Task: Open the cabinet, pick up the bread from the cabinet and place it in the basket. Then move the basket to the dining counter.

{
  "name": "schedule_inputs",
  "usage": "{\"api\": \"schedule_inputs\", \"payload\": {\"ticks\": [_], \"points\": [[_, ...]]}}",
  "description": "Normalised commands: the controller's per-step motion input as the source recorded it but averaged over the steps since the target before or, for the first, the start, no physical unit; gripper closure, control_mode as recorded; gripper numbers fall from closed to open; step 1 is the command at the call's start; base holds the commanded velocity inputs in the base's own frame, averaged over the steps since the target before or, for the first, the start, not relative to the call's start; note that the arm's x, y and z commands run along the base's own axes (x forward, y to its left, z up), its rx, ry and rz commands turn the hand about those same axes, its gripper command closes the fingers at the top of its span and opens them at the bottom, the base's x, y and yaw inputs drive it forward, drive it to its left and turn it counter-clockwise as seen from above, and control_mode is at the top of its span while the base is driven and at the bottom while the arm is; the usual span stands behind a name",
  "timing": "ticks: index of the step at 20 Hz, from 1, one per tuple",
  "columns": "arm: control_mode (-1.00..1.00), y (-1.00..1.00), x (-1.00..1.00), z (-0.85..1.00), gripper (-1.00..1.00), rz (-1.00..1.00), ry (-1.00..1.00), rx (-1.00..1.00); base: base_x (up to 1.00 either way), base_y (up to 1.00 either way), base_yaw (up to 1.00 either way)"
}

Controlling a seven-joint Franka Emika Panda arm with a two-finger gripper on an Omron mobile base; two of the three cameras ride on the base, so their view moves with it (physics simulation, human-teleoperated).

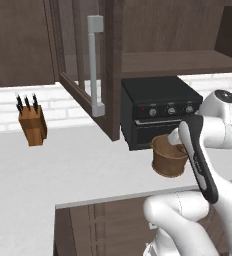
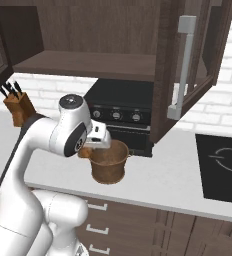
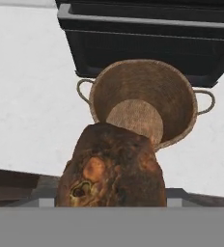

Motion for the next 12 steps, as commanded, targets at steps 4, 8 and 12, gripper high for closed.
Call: {"api": "schedule_inputs", "payload": {"ticks": [4, 8, 12], "points": [[-1.0, -0.02, 0.57, -0.43, 1.0, 0.0, 0.09, 0.0, 0.0, 0.0, 0.0], [-1.0, -0.09, 0.59, -0.44, 1.0, 0.0, 0.08, 0.0, 0.0, 0.0, 0.0], [-1.0, -0.21, 0.55, -0.41, 1.0, 0.0, 0.09, 0.0, 0.0, 0.0, 0.0]]}}
